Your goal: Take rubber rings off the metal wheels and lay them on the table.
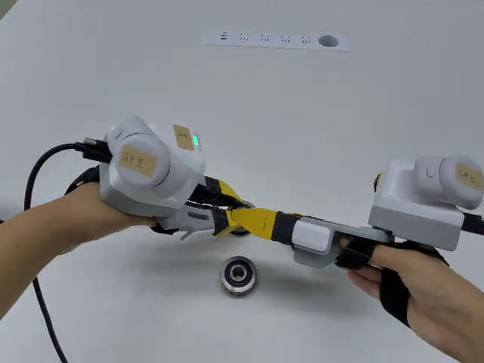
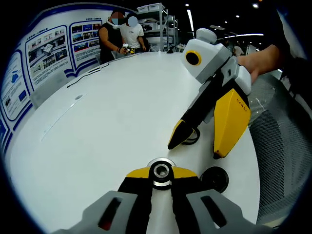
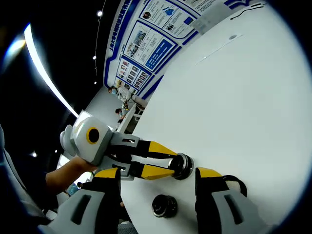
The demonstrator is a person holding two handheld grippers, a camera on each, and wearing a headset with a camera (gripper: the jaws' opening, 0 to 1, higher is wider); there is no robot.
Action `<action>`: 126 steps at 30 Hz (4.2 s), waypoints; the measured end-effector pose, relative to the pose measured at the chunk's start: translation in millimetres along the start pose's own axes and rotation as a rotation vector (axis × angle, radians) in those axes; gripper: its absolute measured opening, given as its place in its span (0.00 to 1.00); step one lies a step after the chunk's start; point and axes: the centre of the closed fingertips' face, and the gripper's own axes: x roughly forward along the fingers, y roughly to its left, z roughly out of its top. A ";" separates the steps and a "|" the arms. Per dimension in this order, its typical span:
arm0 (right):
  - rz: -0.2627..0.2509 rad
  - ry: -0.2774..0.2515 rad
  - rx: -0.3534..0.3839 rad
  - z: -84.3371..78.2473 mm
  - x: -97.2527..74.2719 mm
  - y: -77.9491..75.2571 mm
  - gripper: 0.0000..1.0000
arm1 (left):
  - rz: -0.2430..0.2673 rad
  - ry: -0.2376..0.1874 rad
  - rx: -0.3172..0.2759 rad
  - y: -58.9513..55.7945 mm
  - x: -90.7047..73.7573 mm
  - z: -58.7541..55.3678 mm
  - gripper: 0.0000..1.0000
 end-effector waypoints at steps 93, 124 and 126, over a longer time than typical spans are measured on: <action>-0.171 0.011 0.116 -2.6 12.2 -32.2 0.01 | -0.012 0.042 0.054 1.5 1.1 -2.1 0.13; -0.114 0.013 0.082 6.5 20.3 -20.4 0.01 | -0.012 0.044 0.065 1.6 0.7 -2.3 0.13; -0.116 0.011 0.109 6.3 19.6 -20.6 0.01 | -0.012 0.045 0.069 1.5 0.7 -2.3 0.13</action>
